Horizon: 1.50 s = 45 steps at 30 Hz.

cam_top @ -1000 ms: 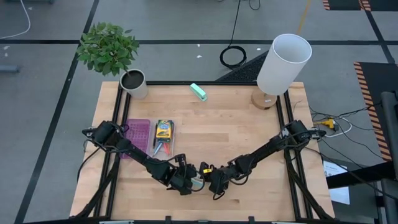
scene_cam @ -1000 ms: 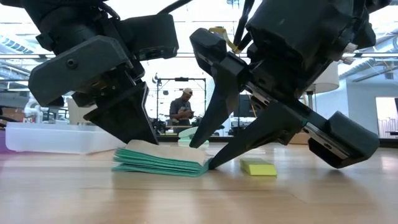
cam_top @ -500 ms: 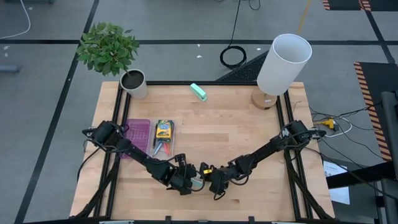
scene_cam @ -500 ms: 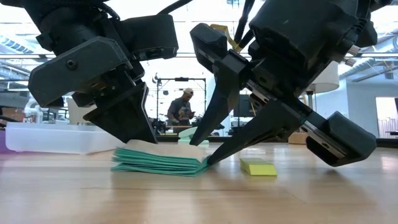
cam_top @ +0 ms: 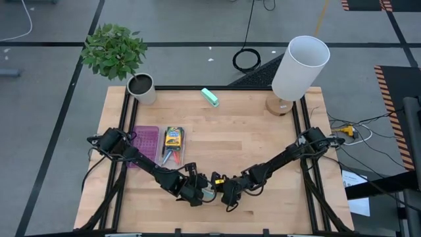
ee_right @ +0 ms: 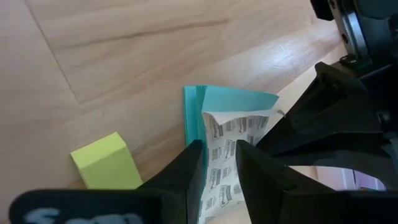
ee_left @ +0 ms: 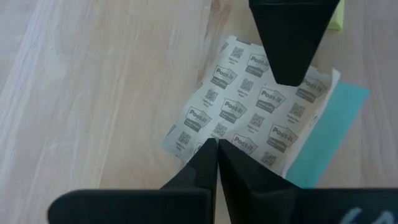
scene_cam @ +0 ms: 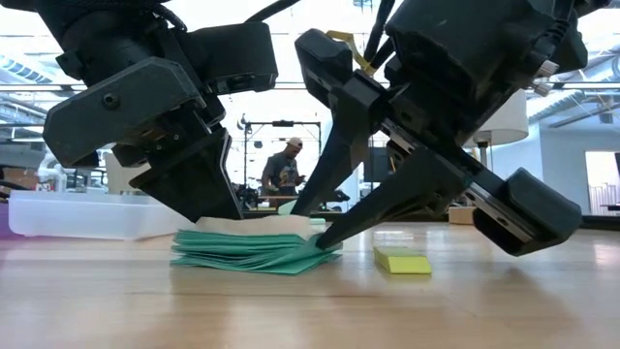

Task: Pack school essentials
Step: Put the blue sticky note into the purple supply box

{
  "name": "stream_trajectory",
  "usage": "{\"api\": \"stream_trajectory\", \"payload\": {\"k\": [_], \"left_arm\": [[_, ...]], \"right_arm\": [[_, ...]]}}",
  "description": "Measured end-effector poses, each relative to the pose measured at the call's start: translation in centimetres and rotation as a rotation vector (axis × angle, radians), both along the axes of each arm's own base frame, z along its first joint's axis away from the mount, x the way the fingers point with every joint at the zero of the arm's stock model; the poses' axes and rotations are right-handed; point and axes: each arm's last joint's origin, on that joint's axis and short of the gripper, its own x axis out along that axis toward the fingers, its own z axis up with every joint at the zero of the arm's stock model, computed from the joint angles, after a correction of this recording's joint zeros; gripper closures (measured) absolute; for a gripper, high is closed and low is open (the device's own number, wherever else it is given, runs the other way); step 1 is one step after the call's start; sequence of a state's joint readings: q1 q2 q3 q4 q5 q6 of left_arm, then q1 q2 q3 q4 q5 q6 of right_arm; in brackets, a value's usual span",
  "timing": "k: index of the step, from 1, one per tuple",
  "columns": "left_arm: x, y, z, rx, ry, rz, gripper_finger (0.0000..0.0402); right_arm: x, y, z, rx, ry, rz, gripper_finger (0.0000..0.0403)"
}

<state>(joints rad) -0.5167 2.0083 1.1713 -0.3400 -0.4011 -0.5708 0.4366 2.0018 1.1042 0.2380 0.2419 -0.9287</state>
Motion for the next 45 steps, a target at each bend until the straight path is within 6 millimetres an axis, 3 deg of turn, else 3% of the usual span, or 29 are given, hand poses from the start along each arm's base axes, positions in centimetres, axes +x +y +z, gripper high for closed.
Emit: {"api": "stream_trajectory", "payload": {"k": [17, 31, 39, 45], "left_arm": [[-0.2, -0.4, 0.0, 0.032, -0.025, 0.008, 0.0383], [-0.4, -0.5, 0.4, 0.063, -0.061, 0.046, 0.0383], [-0.9, -0.3, 4.1, 0.055, -0.160, 0.065, 0.0376], [-2.2, -1.8, 6.7, 0.119, -0.295, 0.065, 0.0309]], "right_arm": [[0.1, 0.0, 0.2, -0.003, -0.023, -0.020, 0.0314], [0.1, -0.1, 0.2, 0.009, -0.018, -0.035, 0.0396], [0.2, -0.1, 0.2, 0.012, -0.024, -0.044, 0.0396], [0.2, -0.1, 0.2, 0.049, -0.014, -0.075, 0.0396]]}}
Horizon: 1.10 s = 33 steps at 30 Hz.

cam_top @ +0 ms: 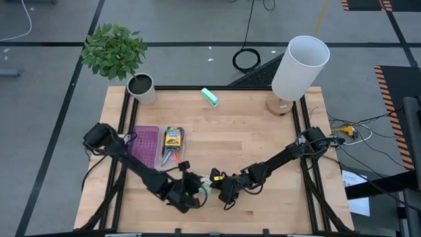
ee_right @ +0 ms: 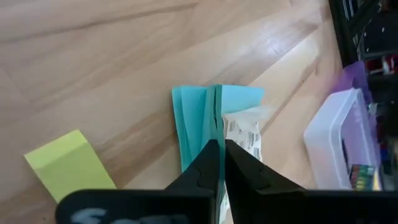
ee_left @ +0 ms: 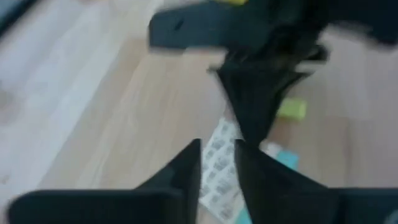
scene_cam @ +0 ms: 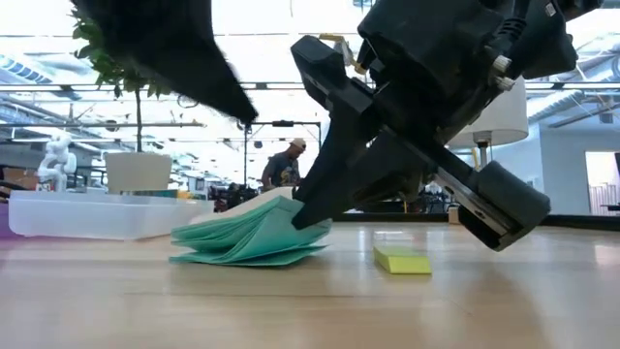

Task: Pack school essentials
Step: Put the blue sticky note into the purple supply box

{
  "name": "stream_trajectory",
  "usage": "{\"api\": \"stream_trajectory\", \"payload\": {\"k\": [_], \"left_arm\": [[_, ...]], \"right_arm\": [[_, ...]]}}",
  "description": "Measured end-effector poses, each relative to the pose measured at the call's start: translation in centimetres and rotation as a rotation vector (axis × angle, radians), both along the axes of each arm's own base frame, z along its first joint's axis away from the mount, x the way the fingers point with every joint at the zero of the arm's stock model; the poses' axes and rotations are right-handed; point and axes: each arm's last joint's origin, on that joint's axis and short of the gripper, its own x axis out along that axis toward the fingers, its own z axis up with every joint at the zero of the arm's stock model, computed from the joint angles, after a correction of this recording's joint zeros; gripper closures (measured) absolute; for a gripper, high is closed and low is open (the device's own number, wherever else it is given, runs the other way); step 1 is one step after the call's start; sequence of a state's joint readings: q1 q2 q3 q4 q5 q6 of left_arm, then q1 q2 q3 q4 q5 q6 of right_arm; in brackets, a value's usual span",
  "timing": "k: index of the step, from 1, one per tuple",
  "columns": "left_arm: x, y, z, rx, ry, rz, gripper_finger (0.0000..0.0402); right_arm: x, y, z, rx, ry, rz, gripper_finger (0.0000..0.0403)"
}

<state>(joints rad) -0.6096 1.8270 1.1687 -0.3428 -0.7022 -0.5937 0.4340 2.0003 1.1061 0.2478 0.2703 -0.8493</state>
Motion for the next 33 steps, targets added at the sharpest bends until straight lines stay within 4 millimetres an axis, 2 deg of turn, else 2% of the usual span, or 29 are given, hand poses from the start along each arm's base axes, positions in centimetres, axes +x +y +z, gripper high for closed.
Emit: {"api": "stream_trajectory", "payload": {"k": [4, 10, 15, 18, 21, 33], "left_arm": [[-0.4, -1.5, 0.3, 0.070, -0.080, -0.022, 0.0230], [0.4, -2.5, 0.0, 0.110, -0.175, -0.039, 0.0115], [1.3, -1.8, -1.0, 0.113, -0.153, -0.020, 0.0064], [1.6, -1.3, -1.5, 0.105, -0.140, -0.003, 0.0059], [1.6, -1.0, -1.8, 0.111, -0.119, 0.012, 0.0071], [2.0, 0.1, -2.1, 0.063, -0.077, 0.036, 0.0184]], "right_arm": [[-0.1, -0.5, 0.7, 0.052, 0.018, -0.050, 0.0396], [-0.4, -1.8, 2.8, 0.156, 0.040, -0.165, 0.0396], [-0.4, -3.6, 4.3, 0.302, 0.070, -0.253, 0.0396], [-0.6, -4.3, 4.9, 0.337, 0.090, -0.296, 0.0397], [-0.8, -4.6, 5.1, 0.343, 0.112, -0.295, 0.0397], [-0.9, -4.6, 5.1, 0.344, 0.122, -0.297, 0.0393]]}}
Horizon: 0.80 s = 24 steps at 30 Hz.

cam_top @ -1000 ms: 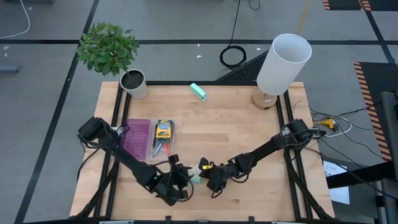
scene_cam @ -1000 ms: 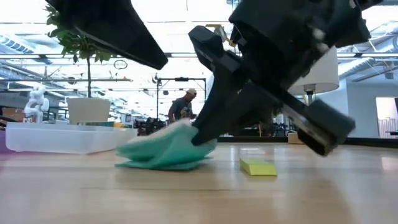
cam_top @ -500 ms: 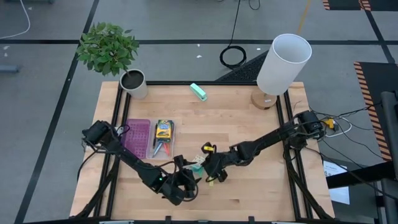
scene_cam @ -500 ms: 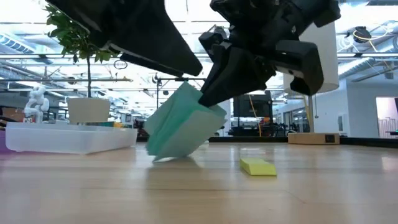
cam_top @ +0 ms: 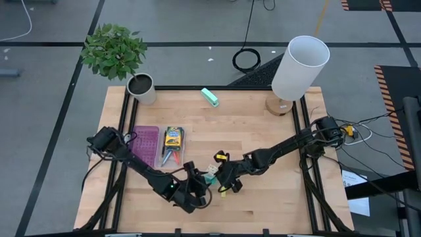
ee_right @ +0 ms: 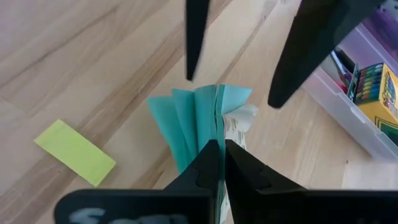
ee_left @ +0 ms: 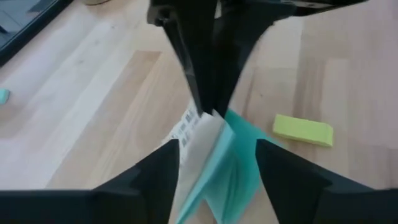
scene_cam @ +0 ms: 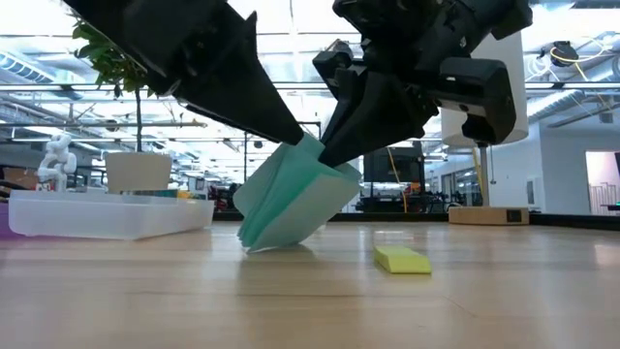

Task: Pack school essentials
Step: Put the blue sticky note into the purple supply box

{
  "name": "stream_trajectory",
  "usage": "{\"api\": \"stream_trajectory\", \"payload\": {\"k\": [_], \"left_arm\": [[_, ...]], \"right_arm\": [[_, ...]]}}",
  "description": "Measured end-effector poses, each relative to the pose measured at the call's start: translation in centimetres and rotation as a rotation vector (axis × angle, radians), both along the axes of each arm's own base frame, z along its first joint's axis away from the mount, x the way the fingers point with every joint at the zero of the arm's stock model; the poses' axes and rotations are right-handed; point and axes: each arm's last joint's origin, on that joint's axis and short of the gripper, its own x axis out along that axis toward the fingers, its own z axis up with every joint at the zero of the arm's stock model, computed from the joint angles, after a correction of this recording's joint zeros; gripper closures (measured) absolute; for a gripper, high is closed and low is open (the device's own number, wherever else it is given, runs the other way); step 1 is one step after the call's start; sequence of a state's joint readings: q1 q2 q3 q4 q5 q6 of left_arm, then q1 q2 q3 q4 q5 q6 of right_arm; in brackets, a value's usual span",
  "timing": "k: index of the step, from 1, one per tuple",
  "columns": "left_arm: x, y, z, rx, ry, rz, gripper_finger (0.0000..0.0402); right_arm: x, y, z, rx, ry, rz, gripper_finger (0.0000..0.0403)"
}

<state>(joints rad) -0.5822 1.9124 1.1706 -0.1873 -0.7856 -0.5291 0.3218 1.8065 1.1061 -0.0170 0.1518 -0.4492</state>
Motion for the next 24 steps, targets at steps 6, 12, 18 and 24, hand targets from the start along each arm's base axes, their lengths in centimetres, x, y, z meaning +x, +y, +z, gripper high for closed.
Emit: {"api": "stream_trajectory", "payload": {"k": [6, 12, 18, 24], "left_arm": [[0.3, 0.4, -0.1, -0.025, 0.018, -0.007, 0.0222], [0.5, 0.5, -0.8, -0.026, 0.038, -0.003, 0.0231], [0.6, 0.6, -2.0, 0.033, 0.054, 0.015, 0.0223], [0.1, -0.1, -1.9, 0.125, 0.032, 0.014, 0.0170]], "right_arm": [[0.0, 0.0, 0.0, 0.014, 0.001, -0.014, 0.0393], [0.0, 0.0, 0.0, 0.015, 0.001, -0.016, 0.0392], [0.0, 0.0, 0.0, 0.013, -0.002, -0.013, 0.0392], [0.0, 0.0, 0.0, 0.010, 0.001, -0.012, 0.0392]]}}
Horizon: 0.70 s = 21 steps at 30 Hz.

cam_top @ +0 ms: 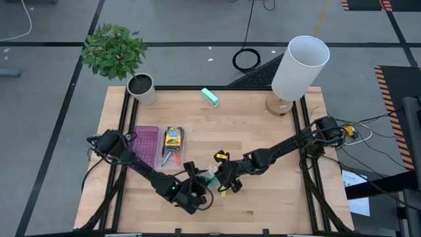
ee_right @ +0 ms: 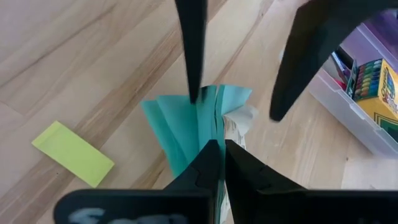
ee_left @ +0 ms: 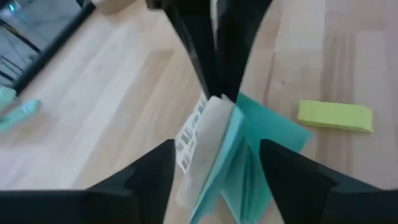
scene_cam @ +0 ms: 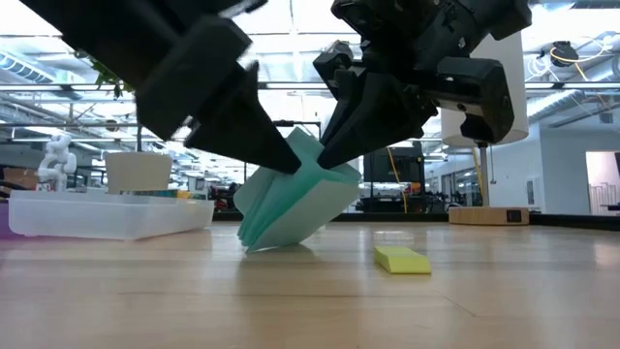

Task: Pack school essentials
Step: Put the blue sticky note into the purple supply box

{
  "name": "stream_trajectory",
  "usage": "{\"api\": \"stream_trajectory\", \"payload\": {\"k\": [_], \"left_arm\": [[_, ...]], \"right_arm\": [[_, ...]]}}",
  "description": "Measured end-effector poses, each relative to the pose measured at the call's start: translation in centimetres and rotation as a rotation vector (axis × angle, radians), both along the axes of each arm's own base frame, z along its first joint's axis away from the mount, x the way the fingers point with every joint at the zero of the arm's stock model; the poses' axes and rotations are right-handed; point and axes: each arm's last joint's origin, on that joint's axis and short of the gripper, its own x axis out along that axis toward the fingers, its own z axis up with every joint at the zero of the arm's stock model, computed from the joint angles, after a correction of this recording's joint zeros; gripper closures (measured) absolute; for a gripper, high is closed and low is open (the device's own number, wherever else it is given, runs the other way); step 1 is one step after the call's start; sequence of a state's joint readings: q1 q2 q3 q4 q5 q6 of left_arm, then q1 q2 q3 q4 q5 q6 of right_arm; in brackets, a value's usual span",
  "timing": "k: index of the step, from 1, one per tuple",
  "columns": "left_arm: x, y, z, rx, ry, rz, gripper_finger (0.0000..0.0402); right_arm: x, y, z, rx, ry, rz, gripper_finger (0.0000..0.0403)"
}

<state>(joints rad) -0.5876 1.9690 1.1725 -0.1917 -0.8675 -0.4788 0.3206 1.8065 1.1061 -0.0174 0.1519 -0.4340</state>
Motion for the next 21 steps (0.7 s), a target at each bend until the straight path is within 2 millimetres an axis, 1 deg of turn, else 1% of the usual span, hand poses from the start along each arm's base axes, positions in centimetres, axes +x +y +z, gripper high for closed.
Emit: {"api": "stream_trajectory", "payload": {"k": [4, 7, 10, 12, 14, 16, 21], "left_arm": [[0.0, -0.3, 0.2, 0.050, -0.017, -0.022, 0.0121], [0.5, 0.1, 0.3, 0.073, 0.001, -0.048, 0.0092], [1.1, 1.1, 0.1, 0.011, 0.045, -0.077, 0.0075], [1.6, 1.7, 0.0, -0.046, 0.073, -0.098, 0.0072], [1.9, 2.2, -0.1, -0.085, 0.086, -0.102, 0.0079], [2.0, 2.5, -0.1, -0.102, 0.087, -0.096, 0.0096], [1.9, 2.2, -0.1, -0.115, 0.100, -0.117, 0.0168]], "right_arm": [[0.0, 0.0, 0.0, -0.004, 0.002, 0.004, 0.0392], [0.0, 0.0, 0.0, -0.023, 0.000, 0.024, 0.0392], [0.0, 0.0, 0.0, -0.036, -0.007, 0.039, 0.0392], [0.0, 0.1, 0.0, -0.038, -0.009, 0.042, 0.0392], [0.0, 0.1, 0.0, -0.038, -0.009, 0.042, 0.0392], [0.0, 0.1, 0.0, -0.038, -0.009, 0.042, 0.0392], [0.0, 0.1, 0.0, -0.038, -0.009, 0.042, 0.0392]]}}
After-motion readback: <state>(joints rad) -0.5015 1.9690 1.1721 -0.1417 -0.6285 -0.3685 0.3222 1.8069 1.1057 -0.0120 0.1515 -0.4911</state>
